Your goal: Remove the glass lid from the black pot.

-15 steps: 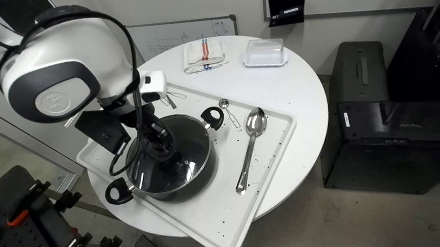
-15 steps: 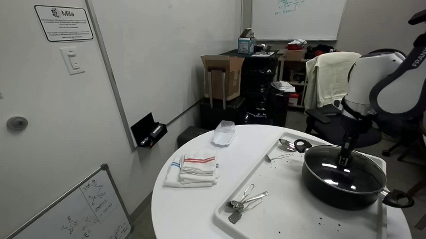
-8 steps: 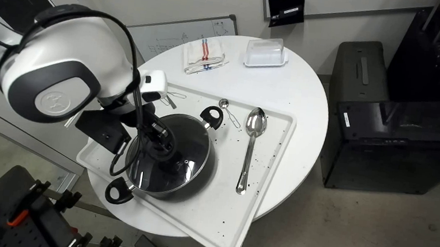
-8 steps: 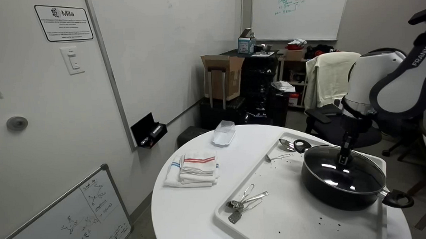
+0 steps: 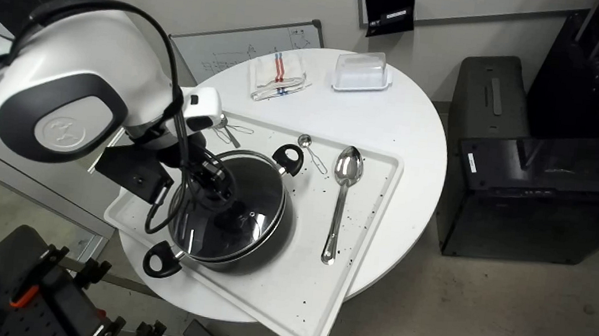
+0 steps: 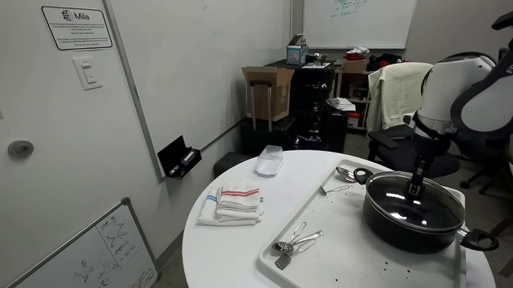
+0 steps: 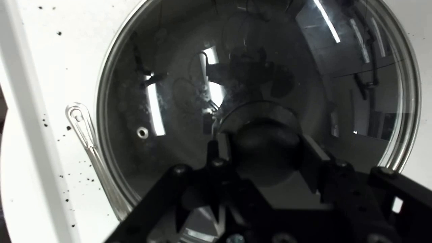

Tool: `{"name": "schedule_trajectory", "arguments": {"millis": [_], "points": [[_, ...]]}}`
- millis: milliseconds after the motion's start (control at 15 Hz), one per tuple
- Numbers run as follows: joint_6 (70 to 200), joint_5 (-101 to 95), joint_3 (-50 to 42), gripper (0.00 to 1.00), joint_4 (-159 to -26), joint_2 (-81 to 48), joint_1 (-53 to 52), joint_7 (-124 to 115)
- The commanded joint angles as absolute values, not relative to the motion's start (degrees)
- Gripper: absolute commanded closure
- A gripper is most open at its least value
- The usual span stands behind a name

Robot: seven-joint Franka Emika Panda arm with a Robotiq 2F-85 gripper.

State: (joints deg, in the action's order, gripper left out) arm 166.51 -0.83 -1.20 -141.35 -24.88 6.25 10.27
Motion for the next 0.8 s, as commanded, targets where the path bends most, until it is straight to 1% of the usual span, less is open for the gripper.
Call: {"name": "schedule_trajectory", "arguments": {"millis": [0, 333, 733], "points": [[166.3, -3.4, -2.0, 0.75, -145.3, -17.9, 5.4, 10.3], [165.8, -4.7, -1.7, 0.75, -146.5, -13.7, 5.5, 10.7], [165.7, -4.7, -0.4, 0.75, -145.7, -13.4, 4.3, 10.7]]}}
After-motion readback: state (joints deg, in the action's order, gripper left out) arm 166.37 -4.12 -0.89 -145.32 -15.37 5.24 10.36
